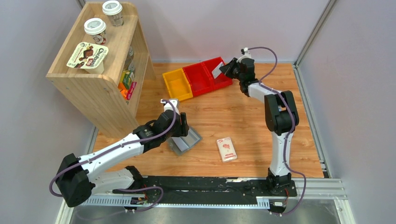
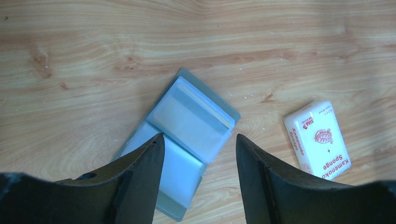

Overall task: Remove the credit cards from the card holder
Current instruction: Place the credit card in the storage box.

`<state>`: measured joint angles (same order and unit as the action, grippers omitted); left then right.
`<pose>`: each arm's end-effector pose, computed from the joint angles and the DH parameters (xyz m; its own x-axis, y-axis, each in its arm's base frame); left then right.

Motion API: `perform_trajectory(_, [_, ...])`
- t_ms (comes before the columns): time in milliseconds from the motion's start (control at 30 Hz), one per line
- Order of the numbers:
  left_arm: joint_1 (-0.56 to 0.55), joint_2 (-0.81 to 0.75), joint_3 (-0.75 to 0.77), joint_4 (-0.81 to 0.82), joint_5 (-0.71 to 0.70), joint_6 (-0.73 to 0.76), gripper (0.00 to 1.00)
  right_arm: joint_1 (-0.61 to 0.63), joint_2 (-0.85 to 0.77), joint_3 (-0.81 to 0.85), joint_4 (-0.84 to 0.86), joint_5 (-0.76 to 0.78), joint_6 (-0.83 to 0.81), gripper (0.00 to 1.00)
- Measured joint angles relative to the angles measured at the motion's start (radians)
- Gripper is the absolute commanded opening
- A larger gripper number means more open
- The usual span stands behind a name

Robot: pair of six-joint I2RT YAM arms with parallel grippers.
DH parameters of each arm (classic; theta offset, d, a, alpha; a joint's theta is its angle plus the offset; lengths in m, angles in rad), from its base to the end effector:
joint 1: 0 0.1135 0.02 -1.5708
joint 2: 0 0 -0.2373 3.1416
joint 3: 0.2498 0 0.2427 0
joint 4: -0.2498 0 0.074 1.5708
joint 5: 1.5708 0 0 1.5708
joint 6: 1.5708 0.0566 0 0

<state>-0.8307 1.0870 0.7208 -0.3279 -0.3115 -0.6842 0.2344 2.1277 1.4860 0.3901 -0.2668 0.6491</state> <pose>0.1807 -0.1721 0.2136 -0.6781 -0.1496 -0.7196 0.1489 0.9308 -0.3339 0.4773 0.1293 0.1902 -0.4784 0.4852 -0.7319 -0.2300 0.7351 0.6377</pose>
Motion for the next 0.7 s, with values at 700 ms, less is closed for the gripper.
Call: perform_trajectory(700, [0.035, 0.001, 0.0, -0.106, 0.07, -0.042, 0.65, 0.032, 0.133, 0.059, -0.085, 0.048, -0.103, 0.27])
